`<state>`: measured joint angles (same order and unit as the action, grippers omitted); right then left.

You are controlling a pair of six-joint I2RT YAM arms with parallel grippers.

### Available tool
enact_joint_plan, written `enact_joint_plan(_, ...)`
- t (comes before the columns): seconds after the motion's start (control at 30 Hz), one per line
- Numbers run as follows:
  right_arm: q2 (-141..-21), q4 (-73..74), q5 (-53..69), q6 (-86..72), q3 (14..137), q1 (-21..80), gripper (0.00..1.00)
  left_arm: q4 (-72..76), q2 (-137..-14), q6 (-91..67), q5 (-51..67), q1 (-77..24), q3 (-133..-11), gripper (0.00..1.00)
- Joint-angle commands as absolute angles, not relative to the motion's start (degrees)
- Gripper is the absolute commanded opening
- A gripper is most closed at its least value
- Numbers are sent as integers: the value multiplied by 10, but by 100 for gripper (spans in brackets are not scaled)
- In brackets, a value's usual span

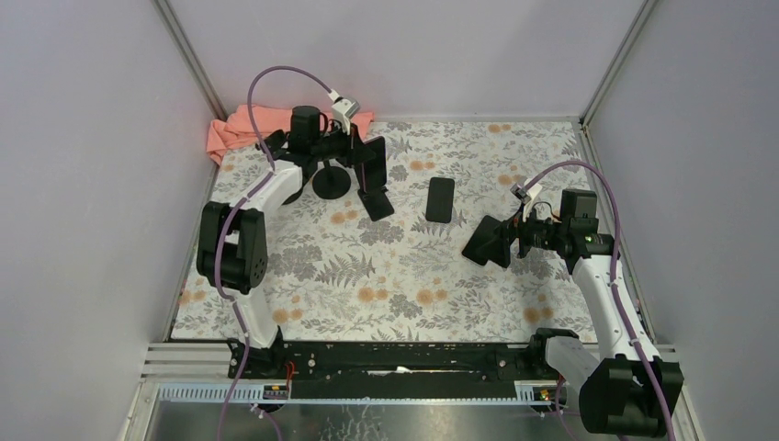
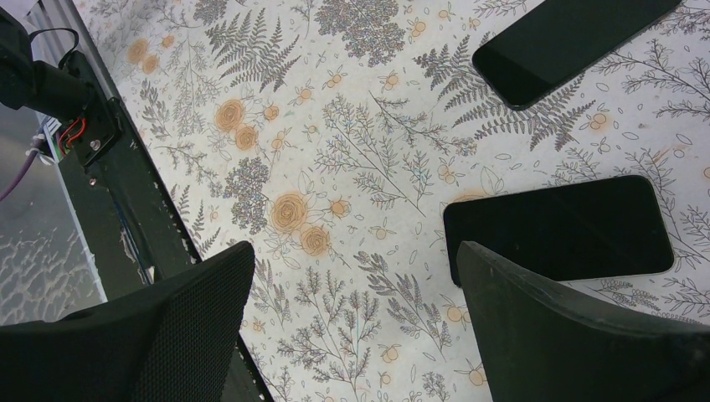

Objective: Place the phone on the phone stand

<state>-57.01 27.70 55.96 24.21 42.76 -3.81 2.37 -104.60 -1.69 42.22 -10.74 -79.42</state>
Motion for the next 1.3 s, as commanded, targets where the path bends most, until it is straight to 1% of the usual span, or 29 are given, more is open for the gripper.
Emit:
enact_joint_plan(0.0,-572,265,557,245,426,-40,99,27,-1051,-4,438,-95,-819,0)
enact_joint_plan(0.77,-579,265,555,247,425,-40,99,44,-1112,16,490,-65,-827,0)
enact_joint_plan(0.97,-581,265,556,247,425,-40,100,53,-1117,18,496,-60,-819,3)
enact_joint_plan(1.07,-582,265,557,247,425,-40,99,65,-1119,12,496,-59,-811,5)
enact_joint_plan(1.13,-582,265,557,247,425,-40,100,72,-1118,9,494,-59,-805,9)
enact_joint_plan(1.27,-581,265,558,247,425,-40,100,93,-1110,1,474,-59,-786,22)
